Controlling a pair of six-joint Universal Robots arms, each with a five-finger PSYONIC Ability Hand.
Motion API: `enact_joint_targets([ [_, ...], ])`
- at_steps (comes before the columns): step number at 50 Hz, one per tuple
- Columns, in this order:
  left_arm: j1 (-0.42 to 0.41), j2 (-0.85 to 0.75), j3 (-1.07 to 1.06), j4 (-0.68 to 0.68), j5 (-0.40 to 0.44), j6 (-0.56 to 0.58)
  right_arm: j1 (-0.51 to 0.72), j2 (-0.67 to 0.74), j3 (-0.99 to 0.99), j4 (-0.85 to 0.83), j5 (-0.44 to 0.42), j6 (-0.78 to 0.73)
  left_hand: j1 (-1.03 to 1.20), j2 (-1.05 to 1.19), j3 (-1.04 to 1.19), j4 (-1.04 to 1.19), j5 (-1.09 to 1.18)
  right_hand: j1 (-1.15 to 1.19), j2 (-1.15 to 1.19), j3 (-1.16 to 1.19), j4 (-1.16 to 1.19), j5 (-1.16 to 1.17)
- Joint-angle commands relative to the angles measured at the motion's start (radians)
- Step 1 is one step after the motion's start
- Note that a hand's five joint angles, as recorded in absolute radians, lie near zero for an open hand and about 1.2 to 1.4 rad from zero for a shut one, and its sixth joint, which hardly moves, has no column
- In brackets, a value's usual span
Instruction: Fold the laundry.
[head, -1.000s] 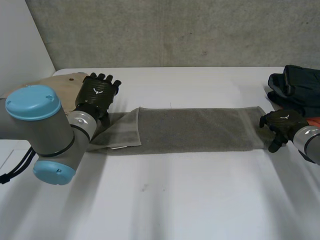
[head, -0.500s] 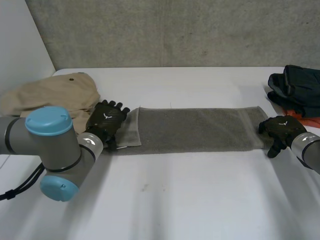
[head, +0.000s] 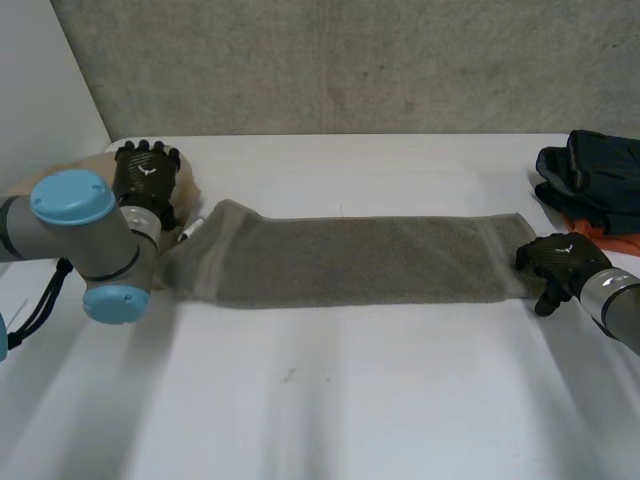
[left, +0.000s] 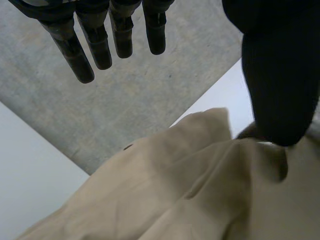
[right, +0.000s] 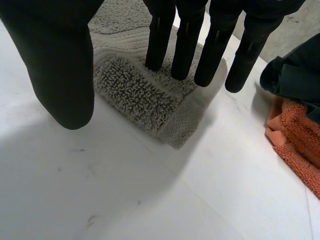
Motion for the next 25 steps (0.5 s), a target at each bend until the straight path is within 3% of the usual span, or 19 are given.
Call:
enact_joint_targets([
  [1,-0.028,0.075,-0.109,-0.002,0.009,-0.008,-0.009,-0.003,0.005,-0.008,0.000,-0.002,-0.027,-0.020,-0.022,-0.018,-0.007,0.099,0.113,0.107,0.110,0.100],
  [16,-0.062,0.254,-0.295,0.013,0.015,-0.010,-0.004,0.001,0.000,-0.063,0.001,-0.008,-0.071,-0.064,-0.066,-0.062,-0.051,0.208,0.222,0.216,0.218,0.209],
  [18,-0.063,0.260,-0.303,0.013,0.013,-0.010,-0.001,0.006,0.000,-0.077,0.003,-0.019,-0.071,-0.064,-0.066,-0.062,-0.051,0.331,0.344,0.339,0.341,0.331],
  [19,-0.062,0.262,-0.306,0.013,0.013,-0.010,-0.001,0.011,-0.003,-0.092,0.004,-0.037,-0.071,-0.064,-0.066,-0.062,-0.051,0.700,0.714,0.709,0.711,0.701],
  [20,-0.062,0.263,-0.309,0.013,0.013,-0.010,-0.001,0.012,-0.003,-0.100,0.006,-0.049,-0.071,-0.064,-0.066,-0.062,-0.051,0.819,0.833,0.827,0.830,0.820],
  [25,-0.065,0.280,-0.324,0.013,0.013,-0.011,-0.010,0.006,-0.003,-0.130,0.075,-0.112,-0.074,-0.067,-0.069,-0.064,-0.054,0.821,0.835,0.829,0.831,0.821],
])
